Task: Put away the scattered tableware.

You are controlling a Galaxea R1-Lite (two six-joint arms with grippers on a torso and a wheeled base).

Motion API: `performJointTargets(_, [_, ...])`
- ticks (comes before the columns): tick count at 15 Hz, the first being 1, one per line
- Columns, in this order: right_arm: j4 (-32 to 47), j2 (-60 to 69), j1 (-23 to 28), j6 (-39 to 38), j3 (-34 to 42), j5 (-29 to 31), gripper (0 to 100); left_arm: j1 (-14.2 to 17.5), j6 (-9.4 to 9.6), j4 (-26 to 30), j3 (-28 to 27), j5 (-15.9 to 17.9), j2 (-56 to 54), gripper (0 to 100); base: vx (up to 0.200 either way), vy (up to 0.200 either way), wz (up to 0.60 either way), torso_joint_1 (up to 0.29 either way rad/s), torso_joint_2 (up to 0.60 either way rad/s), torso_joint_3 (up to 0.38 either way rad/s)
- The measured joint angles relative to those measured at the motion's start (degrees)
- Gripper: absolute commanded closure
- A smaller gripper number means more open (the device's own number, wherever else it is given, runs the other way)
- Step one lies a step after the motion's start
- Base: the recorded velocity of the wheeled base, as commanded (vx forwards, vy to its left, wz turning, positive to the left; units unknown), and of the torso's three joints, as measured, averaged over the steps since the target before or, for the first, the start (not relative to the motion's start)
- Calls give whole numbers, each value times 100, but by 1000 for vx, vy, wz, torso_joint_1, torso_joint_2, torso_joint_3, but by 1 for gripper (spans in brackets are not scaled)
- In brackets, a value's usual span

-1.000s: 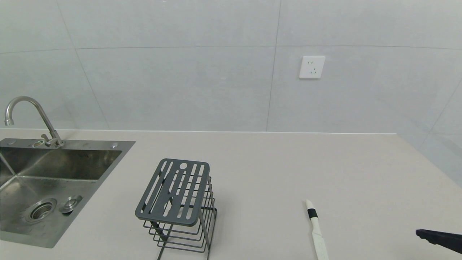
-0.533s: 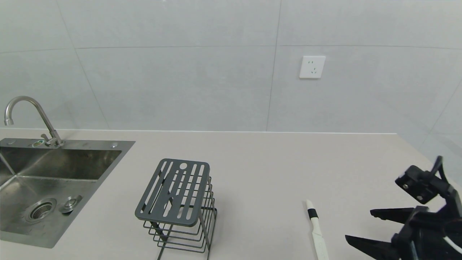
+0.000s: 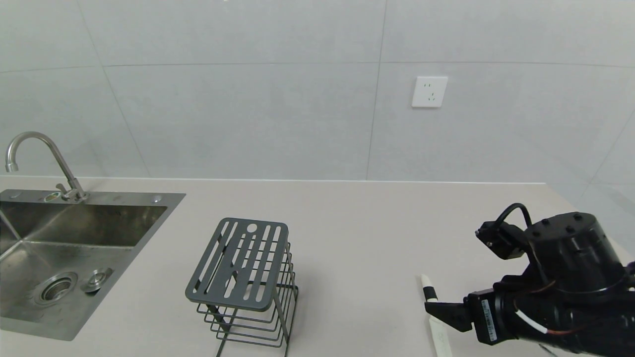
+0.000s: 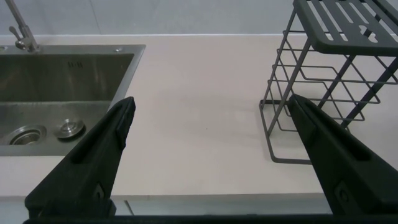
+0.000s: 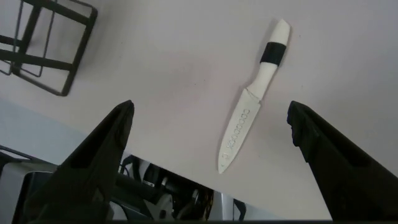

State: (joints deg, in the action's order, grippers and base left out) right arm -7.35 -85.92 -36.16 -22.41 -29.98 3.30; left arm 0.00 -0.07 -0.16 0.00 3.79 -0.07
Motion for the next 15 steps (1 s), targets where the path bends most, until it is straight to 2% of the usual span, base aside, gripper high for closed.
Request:
performJointTargets(2, [-6, -167, -13, 55, 38, 137, 0, 0, 0, 0, 0, 0, 0, 0, 0, 0, 0, 0, 0, 0])
performJointTargets(6, [-55, -510, 157, 708, 180, 277, 0, 0, 0, 0, 0, 0, 0, 0, 0, 0, 0, 0, 0, 0])
performJointTargets(10, [-742, -1111, 251, 772, 247, 274, 0, 0, 0, 0, 0, 0, 0, 0, 0, 0, 0, 0, 0, 0])
performJointTargets(15, [-934, -1915, 312, 790, 302, 274, 0, 0, -6, 0, 0, 0, 0, 0, 0, 0, 0, 0, 0, 0])
